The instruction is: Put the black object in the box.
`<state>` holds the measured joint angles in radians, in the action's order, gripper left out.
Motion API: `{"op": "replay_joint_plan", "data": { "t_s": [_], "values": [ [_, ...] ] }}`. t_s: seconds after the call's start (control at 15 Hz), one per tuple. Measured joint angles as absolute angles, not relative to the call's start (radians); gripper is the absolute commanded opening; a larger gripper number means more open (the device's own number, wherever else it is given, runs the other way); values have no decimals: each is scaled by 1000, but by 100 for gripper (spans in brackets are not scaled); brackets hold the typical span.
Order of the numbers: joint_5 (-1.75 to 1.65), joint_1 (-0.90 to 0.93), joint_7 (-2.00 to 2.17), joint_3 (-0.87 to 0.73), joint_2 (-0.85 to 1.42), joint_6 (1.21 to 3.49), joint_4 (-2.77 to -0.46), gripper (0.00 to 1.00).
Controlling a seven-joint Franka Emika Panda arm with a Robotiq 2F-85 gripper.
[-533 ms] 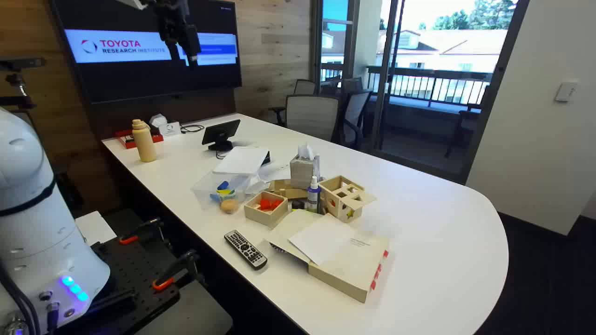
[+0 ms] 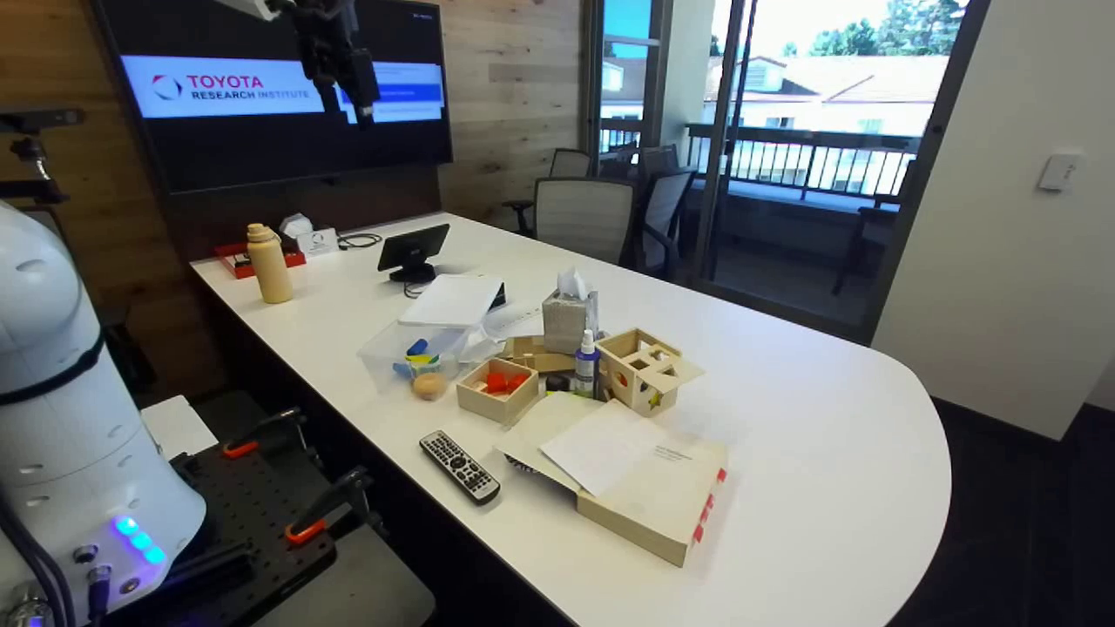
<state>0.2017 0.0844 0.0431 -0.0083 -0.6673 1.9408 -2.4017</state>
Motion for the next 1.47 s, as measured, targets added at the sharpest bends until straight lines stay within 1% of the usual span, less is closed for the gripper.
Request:
{"op": "replay_joint_plan", "data": {
  "t_s": [0.13,0.27,0.53,0.93,1.2,1.47],
  "values": [
    [195,79,36,-8,-595,2026,-2392,100],
    [158,68,35,-5,-474,2137,-2372,100],
    [62,28,70,9,-205,2336,-2325,100],
    [54,7,83,0,217,2615,-2198,100],
    [70,-7,85,-9,493,2705,-2024,100],
    [75,-22,104,-25,718,2709,-1824,100]
  ]
}}
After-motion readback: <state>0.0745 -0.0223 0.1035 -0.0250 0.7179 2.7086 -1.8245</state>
